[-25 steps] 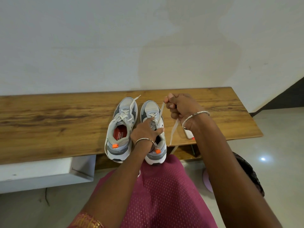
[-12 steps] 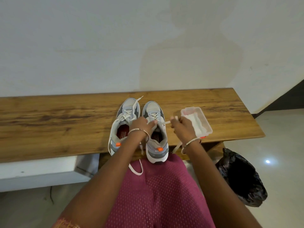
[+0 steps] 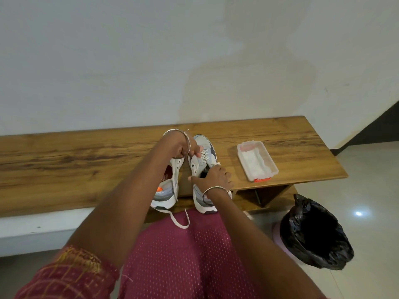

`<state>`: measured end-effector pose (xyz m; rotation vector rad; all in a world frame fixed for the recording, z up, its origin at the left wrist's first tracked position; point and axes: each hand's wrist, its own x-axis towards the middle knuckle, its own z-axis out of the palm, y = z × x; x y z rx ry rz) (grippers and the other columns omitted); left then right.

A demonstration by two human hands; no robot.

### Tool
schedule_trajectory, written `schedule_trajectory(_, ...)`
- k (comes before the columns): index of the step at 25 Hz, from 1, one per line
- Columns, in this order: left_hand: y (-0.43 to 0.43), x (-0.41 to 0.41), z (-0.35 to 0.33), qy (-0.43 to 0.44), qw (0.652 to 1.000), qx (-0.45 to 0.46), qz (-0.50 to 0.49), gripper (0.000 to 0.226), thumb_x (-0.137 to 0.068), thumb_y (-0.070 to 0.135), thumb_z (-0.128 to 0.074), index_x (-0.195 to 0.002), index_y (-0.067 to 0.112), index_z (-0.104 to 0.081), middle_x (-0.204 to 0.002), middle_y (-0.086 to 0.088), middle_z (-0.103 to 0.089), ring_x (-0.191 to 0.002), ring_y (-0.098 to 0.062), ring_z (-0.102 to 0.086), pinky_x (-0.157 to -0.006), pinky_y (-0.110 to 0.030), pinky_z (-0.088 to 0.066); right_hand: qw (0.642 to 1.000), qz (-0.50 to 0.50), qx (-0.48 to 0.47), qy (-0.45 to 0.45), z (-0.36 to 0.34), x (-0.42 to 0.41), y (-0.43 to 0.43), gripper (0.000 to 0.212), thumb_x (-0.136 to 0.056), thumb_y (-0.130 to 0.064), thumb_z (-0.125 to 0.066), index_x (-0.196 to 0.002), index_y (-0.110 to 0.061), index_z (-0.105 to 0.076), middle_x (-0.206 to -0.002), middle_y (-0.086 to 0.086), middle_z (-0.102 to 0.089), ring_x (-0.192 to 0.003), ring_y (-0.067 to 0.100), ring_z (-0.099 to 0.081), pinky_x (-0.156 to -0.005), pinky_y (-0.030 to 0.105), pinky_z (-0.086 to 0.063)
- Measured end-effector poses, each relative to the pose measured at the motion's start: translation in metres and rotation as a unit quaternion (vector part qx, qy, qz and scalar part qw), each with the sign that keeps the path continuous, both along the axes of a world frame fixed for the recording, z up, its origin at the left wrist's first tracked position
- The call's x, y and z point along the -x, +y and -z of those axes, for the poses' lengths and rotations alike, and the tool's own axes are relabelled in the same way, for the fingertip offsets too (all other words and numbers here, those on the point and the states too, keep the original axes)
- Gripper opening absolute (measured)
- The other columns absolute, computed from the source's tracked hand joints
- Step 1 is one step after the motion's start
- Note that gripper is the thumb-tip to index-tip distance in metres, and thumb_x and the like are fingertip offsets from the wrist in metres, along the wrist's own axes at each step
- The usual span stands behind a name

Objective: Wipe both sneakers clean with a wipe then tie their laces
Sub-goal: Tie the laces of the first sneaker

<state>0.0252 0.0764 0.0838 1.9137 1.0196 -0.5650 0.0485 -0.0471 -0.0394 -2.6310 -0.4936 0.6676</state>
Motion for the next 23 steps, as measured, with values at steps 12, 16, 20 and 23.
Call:
schedule_trajectory(12,-0.016,-0.005,0.006,-0.287,0.938,0.004,-0.196,0.036,-0.098,0.020,-0.059,-0.065,0.010,-0.064,-0.062,-0.002,-0.051,-0.049,-0.011,-0.037,-0.048,-0.022,-0.030,1.000,0.010,-0.022,-0.016,0.012,-0.005,0.003,0.075,-0.080,-0.052,-0.071,-0.134,-0.008,-0.042,-0.141,0.010,-0.044,-0.132,0.031,-0.034,-0.099,0.050,-0.037)
schedule_trajectory(16,-0.025,0.000,0.010,-0.333,0.917,0.001,-0.220,0.035,-0.102,0.023,-0.057,-0.072,0.007,-0.065,-0.057,0.002,-0.048,-0.041,-0.004,-0.037,-0.038,-0.013,-0.030,0.999,0.015,-0.028,-0.022,0.015,-0.005,0.003,0.074,-0.080,-0.053,-0.071,-0.132,-0.008,-0.044,-0.141,0.008,-0.045,-0.132,0.031,-0.035,-0.098,0.050,-0.037)
schedule_trajectory(20,-0.029,0.009,0.010,-0.338,0.912,0.013,-0.231,0.034,-0.103,0.027,-0.057,-0.076,0.009,-0.066,-0.061,0.002,-0.048,-0.051,-0.007,-0.040,-0.039,-0.013,-0.033,0.999,0.018,-0.021,-0.024,0.015,-0.005,0.003,0.076,-0.077,-0.056,-0.073,-0.130,-0.009,-0.045,-0.139,0.008,-0.047,-0.130,0.030,-0.037,-0.098,0.049,-0.038)
schedule_trajectory(23,-0.025,0.021,0.000,-0.340,0.913,0.046,-0.219,0.032,-0.103,0.028,-0.057,-0.078,0.010,-0.067,-0.061,0.002,-0.048,-0.048,-0.008,-0.036,-0.038,-0.015,-0.031,0.999,0.018,-0.026,-0.021,0.011,-0.005,0.003,0.079,-0.075,-0.057,-0.074,-0.131,-0.009,-0.045,-0.138,0.009,-0.048,-0.131,0.030,-0.037,-0.099,0.050,-0.038)
